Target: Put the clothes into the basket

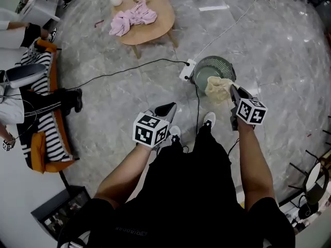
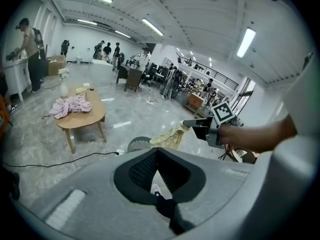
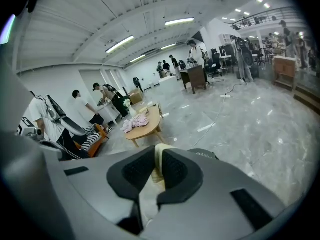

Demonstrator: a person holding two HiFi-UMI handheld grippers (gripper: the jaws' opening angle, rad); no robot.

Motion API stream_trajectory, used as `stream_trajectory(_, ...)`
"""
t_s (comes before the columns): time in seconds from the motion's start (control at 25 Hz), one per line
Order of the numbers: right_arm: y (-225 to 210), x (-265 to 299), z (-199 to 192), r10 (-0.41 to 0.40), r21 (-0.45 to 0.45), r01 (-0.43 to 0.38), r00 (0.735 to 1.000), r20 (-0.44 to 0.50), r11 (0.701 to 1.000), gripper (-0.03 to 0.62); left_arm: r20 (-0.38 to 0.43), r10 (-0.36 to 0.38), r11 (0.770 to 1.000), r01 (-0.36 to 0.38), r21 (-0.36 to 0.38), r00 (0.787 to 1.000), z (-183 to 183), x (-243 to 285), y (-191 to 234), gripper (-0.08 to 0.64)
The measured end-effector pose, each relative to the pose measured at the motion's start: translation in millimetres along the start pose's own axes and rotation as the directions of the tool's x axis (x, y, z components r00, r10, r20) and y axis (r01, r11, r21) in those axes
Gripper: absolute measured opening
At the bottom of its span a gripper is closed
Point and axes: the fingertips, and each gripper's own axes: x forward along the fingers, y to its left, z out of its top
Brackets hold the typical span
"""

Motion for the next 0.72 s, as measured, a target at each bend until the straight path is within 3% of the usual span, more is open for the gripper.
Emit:
stream_trajectory(0.24,-42,76,-10,0.018,0.029,-0.015,0.994,-0.105,0.999,0.04,-0.027,0.053,0.998,-0.054,-0.032,0.998,6,28,4,0.0)
stream_trajectory(0.4,-70,125,-37,0.006,0.049,0.005,0.977,-0.212,0.999,0.04,-0.051,0.062,0.997,-0.064,-0.038,0.997,3,47,-2,0.0)
stream_trajectory(0.56,-95,160,-87,-0.016,0.047,0.035,0.938,-0.346,0.998,0.04,-0.086,0.059,0.997,-0.063,-0.046,0.995,-10,64,-10,0.0)
stream_trajectory(0.72,-112,174,-152,-0.05,-0.026,0.043,0.87,-0.49,0.999,0.04,-0.134,0.061,0.995,-0.071,-0.07,0.989,-32,77,-11,0.0)
